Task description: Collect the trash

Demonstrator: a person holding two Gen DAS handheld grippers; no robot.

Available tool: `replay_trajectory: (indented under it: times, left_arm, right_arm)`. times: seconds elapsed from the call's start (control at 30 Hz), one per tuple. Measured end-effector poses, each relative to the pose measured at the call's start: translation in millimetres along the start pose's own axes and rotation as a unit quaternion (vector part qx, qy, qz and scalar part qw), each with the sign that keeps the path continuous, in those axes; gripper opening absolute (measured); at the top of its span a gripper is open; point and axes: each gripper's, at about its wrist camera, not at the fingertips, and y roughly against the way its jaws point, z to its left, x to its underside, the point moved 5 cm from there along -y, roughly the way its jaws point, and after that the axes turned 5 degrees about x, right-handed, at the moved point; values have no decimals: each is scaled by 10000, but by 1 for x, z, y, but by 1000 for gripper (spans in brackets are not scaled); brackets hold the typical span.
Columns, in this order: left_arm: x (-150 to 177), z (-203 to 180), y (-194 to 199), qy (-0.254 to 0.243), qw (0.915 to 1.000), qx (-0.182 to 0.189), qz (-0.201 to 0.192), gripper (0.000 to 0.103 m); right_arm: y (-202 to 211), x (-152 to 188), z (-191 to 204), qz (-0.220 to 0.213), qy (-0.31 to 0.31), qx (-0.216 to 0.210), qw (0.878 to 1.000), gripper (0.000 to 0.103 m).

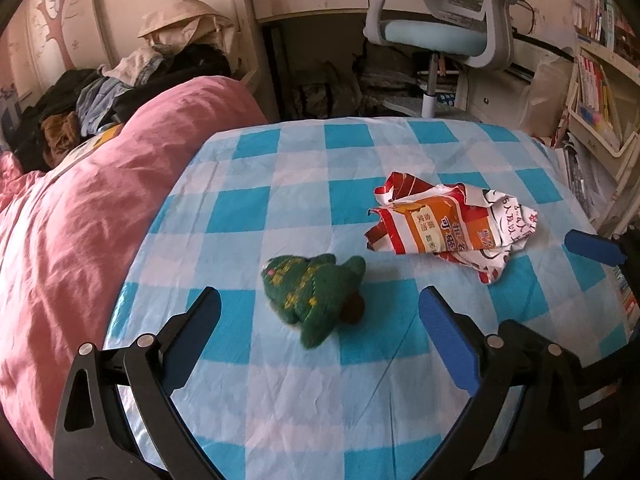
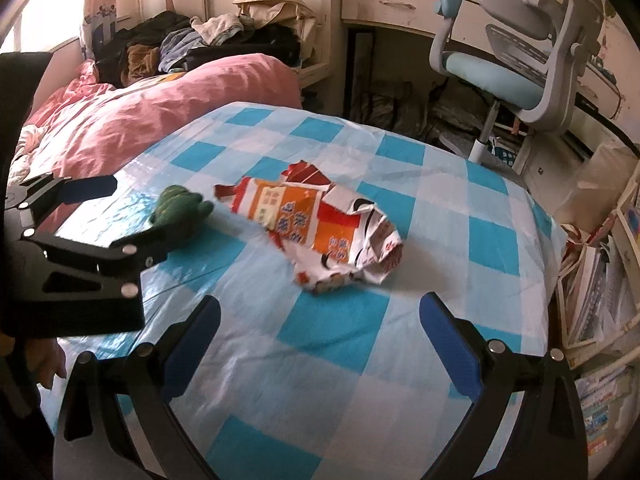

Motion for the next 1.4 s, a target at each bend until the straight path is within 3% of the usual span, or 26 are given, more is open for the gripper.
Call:
replay_trajectory:
  times: [1.03, 1.23, 1.4]
  left_arm:
    - [-14, 16, -41, 425, 9986, 139, 267, 95]
    - [-5, 25, -34, 511, 9981, 8, 341, 95]
    - [10, 46, -7, 790, 9961, -60, 389, 95]
  right_arm:
    - [-39, -22, -13, 129, -267, -324, 9990, 95]
    - [-36, -15, -4, 291, -298, -350, 9985, 95]
    - [-21, 8, 3, 620, -601, -339, 9957, 95]
